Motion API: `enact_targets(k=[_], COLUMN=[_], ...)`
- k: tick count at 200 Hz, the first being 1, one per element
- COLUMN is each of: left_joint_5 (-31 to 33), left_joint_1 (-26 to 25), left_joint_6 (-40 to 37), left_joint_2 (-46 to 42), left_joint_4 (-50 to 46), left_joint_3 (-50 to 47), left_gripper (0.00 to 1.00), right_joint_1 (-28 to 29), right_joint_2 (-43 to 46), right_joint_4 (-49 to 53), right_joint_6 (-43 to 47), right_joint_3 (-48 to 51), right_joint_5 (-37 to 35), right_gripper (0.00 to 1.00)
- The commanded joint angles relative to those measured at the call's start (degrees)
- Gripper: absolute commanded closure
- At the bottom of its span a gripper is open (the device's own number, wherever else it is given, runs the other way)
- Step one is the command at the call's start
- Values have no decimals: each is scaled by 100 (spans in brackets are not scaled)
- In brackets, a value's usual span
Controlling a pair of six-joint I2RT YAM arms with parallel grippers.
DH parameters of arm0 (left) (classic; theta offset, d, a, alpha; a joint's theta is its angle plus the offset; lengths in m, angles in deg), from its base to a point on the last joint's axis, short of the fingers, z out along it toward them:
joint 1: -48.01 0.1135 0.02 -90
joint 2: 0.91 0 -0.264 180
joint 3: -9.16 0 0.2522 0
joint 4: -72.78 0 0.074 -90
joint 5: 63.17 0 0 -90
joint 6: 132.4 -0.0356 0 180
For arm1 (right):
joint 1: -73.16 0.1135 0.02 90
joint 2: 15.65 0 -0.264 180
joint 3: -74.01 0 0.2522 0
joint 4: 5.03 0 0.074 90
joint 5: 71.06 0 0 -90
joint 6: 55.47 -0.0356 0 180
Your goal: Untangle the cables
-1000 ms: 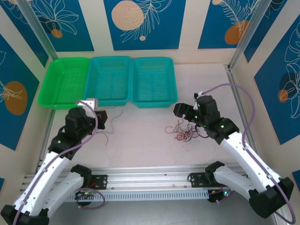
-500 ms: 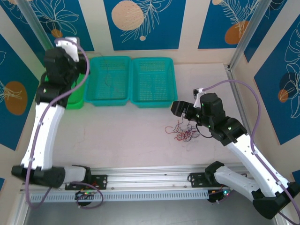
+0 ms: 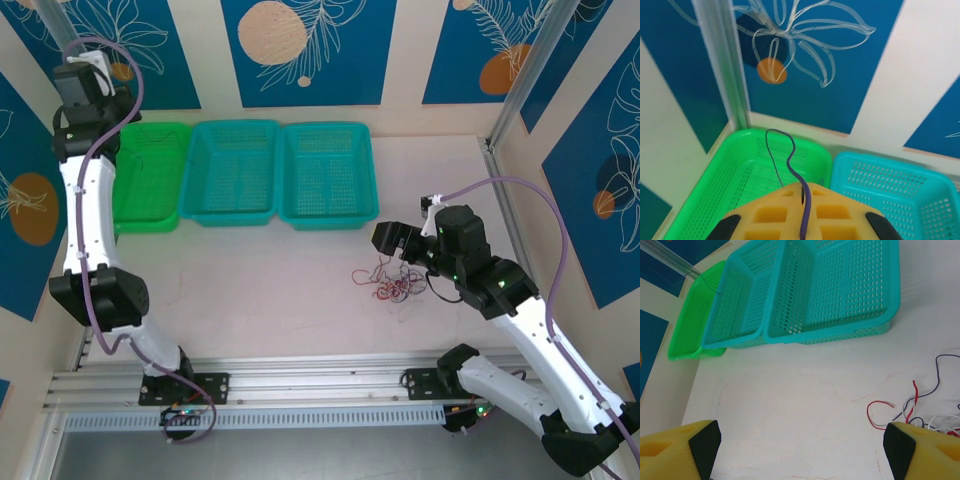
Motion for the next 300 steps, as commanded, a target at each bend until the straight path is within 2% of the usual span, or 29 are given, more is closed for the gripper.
enact_targets(k=[1, 76, 87, 105, 115, 147, 179, 194, 210, 245, 276, 300], left_joint_5=[-184, 137, 96, -262, -490, -786, -1198, -1398, -1555, -1842, -1410, -1005], left_joint_1=[307, 823, 851, 860, 860, 773, 365, -9, -629, -2267, -3851, -4967], left_joint_6=[244, 443, 472, 530, 635, 928, 1125, 1210, 1264, 1535, 1753, 1776], left_joint_2=[167, 494, 509, 457, 367, -250, -1013, -1408, -1849, -2717, -3195, -3284], left_joint_4=[-119, 339, 379, 480, 573, 855, 963, 1061, 1202, 1710, 1940, 1995], left_joint_3=[-230, -1496, -1578, -1691, -1763, -2066, -2400, -2663, -3035, -4040, -4764, -5168], left_gripper=[100, 100, 88, 60, 51, 38, 38, 39, 42, 44, 44, 44], right_joint_1=[53, 49, 49, 48, 49, 48, 16, -75, -278, -1251, -1963, -2206], right_joint_2=[49, 49, 49, 42, 32, -30, -207, -298, -355, -254, -444, -822], right_joint_4=[79, 221, 249, 252, 246, 185, 61, 77, 235, 401, 494, 466], right_joint_6=[-74, -131, -127, -136, -161, -209, -219, -237, -444, -688, -637, -682], right_joint_3=[-71, -88, -100, -88, -82, -80, -17, -4, 93, 769, 1365, 1650], right_joint_5=[-64, -82, -98, -117, -123, -73, -38, 6, -82, 187, 445, 723], right_gripper=[14, 14, 14, 14, 14, 14, 14, 14, 13, 13, 12, 13])
